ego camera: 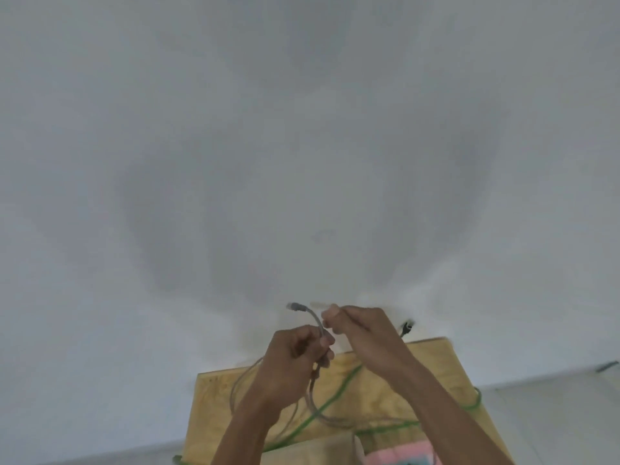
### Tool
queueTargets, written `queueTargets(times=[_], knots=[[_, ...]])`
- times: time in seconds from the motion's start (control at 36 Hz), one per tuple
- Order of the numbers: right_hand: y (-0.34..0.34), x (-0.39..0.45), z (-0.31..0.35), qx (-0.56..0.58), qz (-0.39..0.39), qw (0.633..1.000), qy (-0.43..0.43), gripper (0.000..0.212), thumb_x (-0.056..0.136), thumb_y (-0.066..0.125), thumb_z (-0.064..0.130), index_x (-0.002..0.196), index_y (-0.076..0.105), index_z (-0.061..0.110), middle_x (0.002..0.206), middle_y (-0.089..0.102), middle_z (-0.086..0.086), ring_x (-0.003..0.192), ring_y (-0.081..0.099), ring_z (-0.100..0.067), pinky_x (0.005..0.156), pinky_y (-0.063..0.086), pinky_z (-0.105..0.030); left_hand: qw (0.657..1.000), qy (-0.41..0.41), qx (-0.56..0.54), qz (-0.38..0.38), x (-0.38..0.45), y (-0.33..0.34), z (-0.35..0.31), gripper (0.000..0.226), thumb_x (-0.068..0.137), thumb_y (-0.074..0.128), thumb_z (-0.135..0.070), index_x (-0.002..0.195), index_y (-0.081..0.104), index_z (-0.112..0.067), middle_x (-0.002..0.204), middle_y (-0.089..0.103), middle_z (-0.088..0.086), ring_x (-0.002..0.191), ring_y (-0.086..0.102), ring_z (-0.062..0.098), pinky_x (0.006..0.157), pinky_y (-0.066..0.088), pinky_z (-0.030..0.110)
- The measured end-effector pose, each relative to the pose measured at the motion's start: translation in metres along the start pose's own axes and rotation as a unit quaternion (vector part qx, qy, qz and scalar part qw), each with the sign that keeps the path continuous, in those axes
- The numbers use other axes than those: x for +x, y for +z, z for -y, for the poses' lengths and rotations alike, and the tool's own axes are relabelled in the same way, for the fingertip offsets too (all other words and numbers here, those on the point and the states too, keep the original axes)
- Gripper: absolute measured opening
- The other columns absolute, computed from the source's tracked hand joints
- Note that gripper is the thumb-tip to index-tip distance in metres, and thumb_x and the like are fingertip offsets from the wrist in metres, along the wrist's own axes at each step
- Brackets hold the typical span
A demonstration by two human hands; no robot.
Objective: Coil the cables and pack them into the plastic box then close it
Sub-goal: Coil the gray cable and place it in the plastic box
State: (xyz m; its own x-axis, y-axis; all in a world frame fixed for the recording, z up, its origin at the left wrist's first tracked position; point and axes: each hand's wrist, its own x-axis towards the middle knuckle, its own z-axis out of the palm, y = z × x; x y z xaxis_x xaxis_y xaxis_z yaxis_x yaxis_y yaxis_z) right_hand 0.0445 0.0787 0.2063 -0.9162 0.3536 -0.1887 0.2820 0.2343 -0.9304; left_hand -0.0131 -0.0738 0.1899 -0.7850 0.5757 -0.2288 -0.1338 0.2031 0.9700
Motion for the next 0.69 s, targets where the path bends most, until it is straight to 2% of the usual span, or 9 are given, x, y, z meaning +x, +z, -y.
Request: queueTargets(times=[0.08, 0.19, 0.31, 0.36, 0.39, 0.44, 0.5, 0.58, 0.69], knots=[[0.01, 0.001, 0.019, 0.012, 0.016, 0.999, -0.027, 0.038, 0.096, 0.062, 0.049, 0.083, 0.074, 0.015, 0.059, 0.067, -0.001, 0.059, 0.066, -0.016, 0.076, 0.057, -0.033, 0.998, 0.032, 0.042, 0.023, -0.007, -0.004, -0.001, 0.023, 0.1, 0.057, -0.008, 0.081, 0.07, -0.009, 0.069, 0.068, 0.002, 0.066, 0.061, 0.013, 0.062, 0.045, 0.021], [0.016, -0.001, 0.032, 0.036, 0.0, 0.998, -0.046, 0.008, 0.089, 0.076, 0.023, 0.083, 0.077, 0.018, 0.074, 0.074, -0.006, 0.051, 0.067, -0.018, 0.053, 0.054, -0.024, 0.988, 0.09, 0.127, 0.009, -0.012, -0.013, -0.004, 0.026, 0.098, 0.059, -0.01, 0.074, 0.07, -0.016, 0.068, 0.069, -0.002, 0.066, 0.064, 0.009, 0.063, 0.046, 0.019], [0.018, -0.003, 0.04, 0.025, -0.017, 0.997, -0.071, 0.006, 0.09, 0.076, 0.017, 0.086, 0.077, 0.022, 0.086, 0.074, -0.001, 0.05, 0.067, -0.015, 0.057, 0.053, -0.023, 0.986, 0.107, 0.126, -0.009, -0.015, -0.017, -0.011, 0.023, 0.095, 0.064, -0.013, 0.076, 0.075, -0.021, 0.071, 0.074, -0.006, 0.075, 0.071, 0.014, 0.074, 0.058, 0.031], [0.014, -0.005, 0.045, -0.014, -0.058, 0.993, -0.106, 0.01, 0.092, 0.072, 0.018, 0.086, 0.076, 0.026, 0.085, 0.074, 0.006, 0.067, 0.069, -0.008, 0.064, 0.053, -0.018, 0.986, 0.099, 0.121, -0.052, -0.017, -0.019, -0.015, 0.008, 0.091, 0.073, -0.026, 0.088, 0.079, -0.022, 0.082, 0.078, -0.007, 0.082, 0.073, 0.007, 0.077, 0.059, 0.027], [0.011, -0.005, 0.048, -0.027, -0.068, 0.99, -0.124, 0.013, 0.093, 0.07, 0.018, 0.086, 0.075, 0.027, 0.083, 0.074, 0.008, 0.073, 0.07, -0.006, 0.065, 0.053, -0.017, 0.983, 0.095, 0.127, -0.09, -0.018, -0.022, -0.018, 0.015, 0.087, 0.075, -0.035, 0.095, 0.078, -0.022, 0.087, 0.079, -0.008, 0.084, 0.072, 0.001, 0.075, 0.057, 0.021], [0.001, -0.006, 0.054, -0.031, -0.057, 0.986, -0.151, 0.017, 0.096, 0.067, 0.018, 0.086, 0.072, 0.031, 0.081, 0.072, 0.012, 0.068, 0.071, -0.007, 0.057, 0.05, -0.015, 0.977, 0.101, 0.091, -0.162, -0.021, -0.028, -0.026, 0.031, 0.083, 0.072, -0.05, 0.103, 0.075, -0.027, 0.091, 0.078, -0.011, 0.088, 0.07, -0.002, 0.074, 0.056, 0.018], [-0.009, -0.005, 0.06, -0.068, -0.031, 0.98, -0.187, 0.017, 0.096, 0.066, 0.019, 0.088, 0.073, 0.032, 0.082, 0.071, 0.014, 0.059, 0.067, -0.007, 0.055, 0.047, -0.013, 0.975, 0.12, 0.017, -0.188, -0.024, -0.033, -0.04, 0.034, 0.087, 0.062, -0.055, 0.106, 0.074, -0.03, 0.096, 0.077, -0.011, 0.093, 0.071, 0.004, 0.079, 0.058, 0.028], [-0.023, -0.001, 0.069, -0.133, 0.026, 0.964, -0.227, 0.015, 0.093, 0.072, 0.02, 0.088, 0.077, 0.033, 0.082, 0.073, 0.016, 0.063, 0.062, -0.004, 0.061, 0.045, -0.01, 0.979, 0.147, 0.009, -0.139, -0.026, -0.036, -0.061, 0.036, 0.091, 0.055, -0.053, 0.104, 0.076, -0.027, 0.095, 0.077, -0.006, 0.088, 0.073, 0.011, 0.076, 0.058, 0.027], [-0.038, 0.005, 0.079, -0.06, 0.051, 0.965, -0.251, 0.014, 0.079, 0.084, 0.027, 0.08, 0.071, 0.031, 0.077, 0.073, 0.013, 0.065, 0.064, -0.002, 0.059, 0.049, -0.015, 0.982, 0.163, 0.06, -0.072, -0.029, -0.024, -0.079, 0.03, 0.092, 0.062, -0.041, 0.087, 0.081, -0.019, 0.074, 0.075, 0.004, 0.067, 0.069, 0.014, 0.064, 0.052, 0.02]])
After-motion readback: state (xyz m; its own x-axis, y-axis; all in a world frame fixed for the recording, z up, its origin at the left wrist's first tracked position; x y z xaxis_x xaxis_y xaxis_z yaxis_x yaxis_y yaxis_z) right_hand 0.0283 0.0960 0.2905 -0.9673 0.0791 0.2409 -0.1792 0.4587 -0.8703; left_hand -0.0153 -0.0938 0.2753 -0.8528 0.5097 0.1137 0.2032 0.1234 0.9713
